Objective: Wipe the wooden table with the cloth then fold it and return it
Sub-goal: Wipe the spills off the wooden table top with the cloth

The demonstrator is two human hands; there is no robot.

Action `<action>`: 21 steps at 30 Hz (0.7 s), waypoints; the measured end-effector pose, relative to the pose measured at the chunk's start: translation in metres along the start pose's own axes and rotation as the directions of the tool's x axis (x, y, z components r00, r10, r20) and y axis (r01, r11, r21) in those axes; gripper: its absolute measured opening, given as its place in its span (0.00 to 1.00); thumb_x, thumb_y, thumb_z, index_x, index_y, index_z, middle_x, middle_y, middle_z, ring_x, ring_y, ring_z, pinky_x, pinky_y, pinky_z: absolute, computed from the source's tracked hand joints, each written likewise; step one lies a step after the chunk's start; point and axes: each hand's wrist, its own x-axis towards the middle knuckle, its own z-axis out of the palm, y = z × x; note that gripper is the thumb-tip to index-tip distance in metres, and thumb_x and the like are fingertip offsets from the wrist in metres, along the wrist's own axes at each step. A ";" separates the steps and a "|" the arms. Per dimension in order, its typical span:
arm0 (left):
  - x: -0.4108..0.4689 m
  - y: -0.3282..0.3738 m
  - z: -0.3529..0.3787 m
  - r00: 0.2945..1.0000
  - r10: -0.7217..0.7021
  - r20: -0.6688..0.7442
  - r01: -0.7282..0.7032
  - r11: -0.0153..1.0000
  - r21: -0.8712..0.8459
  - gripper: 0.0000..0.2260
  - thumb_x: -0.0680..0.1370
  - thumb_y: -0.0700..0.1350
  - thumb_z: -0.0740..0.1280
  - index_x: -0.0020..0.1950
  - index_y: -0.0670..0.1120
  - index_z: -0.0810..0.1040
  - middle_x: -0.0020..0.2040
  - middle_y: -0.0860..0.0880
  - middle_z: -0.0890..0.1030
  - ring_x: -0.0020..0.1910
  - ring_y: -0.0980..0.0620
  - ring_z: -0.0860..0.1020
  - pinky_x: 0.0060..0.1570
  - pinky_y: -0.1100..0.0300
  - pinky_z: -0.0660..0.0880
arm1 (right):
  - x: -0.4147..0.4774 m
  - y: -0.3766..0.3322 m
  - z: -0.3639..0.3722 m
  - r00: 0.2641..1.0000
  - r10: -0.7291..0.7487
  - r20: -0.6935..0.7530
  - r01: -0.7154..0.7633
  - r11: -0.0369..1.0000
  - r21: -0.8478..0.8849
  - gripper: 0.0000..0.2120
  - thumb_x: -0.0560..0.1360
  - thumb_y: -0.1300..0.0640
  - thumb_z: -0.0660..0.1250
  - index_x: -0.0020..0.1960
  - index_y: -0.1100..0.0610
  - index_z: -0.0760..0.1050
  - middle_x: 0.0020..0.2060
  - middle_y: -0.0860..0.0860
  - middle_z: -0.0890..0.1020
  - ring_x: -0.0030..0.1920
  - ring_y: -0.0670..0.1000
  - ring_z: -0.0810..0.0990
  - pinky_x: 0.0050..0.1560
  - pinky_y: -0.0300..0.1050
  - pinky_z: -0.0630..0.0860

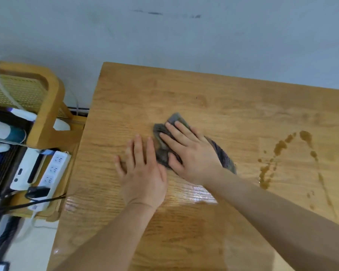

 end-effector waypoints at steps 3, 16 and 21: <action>0.001 -0.001 -0.001 1.000 0.021 0.013 -0.020 1.000 -0.002 0.28 0.76 0.51 0.50 0.76 0.46 0.60 0.76 0.42 0.60 0.75 0.42 0.56 0.70 0.36 0.52 | 0.036 0.040 -0.010 0.995 0.095 -0.045 -0.097 0.994 -0.052 0.26 0.77 0.46 0.54 0.73 0.52 0.69 0.75 0.51 0.66 0.76 0.52 0.61 0.75 0.55 0.57; -0.001 0.000 -0.004 0.998 0.033 0.051 -0.030 0.998 -0.050 0.29 0.75 0.52 0.48 0.76 0.46 0.59 0.76 0.41 0.60 0.75 0.40 0.56 0.69 0.34 0.53 | 0.016 -0.016 0.005 0.888 0.441 -0.127 -0.445 0.896 -0.003 0.26 0.79 0.46 0.52 0.76 0.52 0.63 0.77 0.53 0.61 0.77 0.54 0.57 0.74 0.58 0.57; -0.002 0.001 -0.006 0.999 0.025 0.042 -0.023 0.998 -0.053 0.29 0.74 0.51 0.48 0.76 0.45 0.60 0.76 0.41 0.60 0.74 0.40 0.55 0.69 0.35 0.53 | -0.083 -0.037 0.011 0.963 0.267 -0.026 -0.267 0.964 -0.011 0.25 0.78 0.47 0.58 0.74 0.52 0.68 0.75 0.51 0.65 0.76 0.52 0.59 0.73 0.58 0.61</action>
